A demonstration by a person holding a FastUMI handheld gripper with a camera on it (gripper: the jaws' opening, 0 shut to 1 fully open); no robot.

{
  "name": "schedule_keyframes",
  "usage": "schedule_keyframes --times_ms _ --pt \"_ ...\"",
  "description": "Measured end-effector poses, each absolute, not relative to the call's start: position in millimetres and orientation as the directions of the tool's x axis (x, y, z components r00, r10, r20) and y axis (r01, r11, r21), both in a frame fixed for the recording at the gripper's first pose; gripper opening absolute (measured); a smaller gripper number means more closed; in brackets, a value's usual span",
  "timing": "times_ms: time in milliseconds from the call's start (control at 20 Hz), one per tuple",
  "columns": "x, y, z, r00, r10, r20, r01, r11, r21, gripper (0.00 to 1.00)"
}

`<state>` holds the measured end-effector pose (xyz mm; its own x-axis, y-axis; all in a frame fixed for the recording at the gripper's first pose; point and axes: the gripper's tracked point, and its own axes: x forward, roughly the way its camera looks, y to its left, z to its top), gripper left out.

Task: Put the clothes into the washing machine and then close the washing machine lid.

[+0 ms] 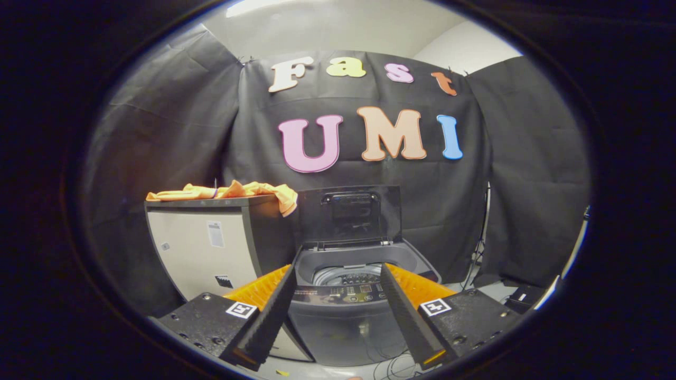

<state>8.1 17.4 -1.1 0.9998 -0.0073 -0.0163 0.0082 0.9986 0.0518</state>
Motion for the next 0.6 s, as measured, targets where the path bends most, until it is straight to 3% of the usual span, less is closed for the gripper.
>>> schedule_keyframes --times_ms 600 --pt "68.1 143.3 59.4 0.988 0.146 -0.055 -0.146 0.989 0.015 0.94"
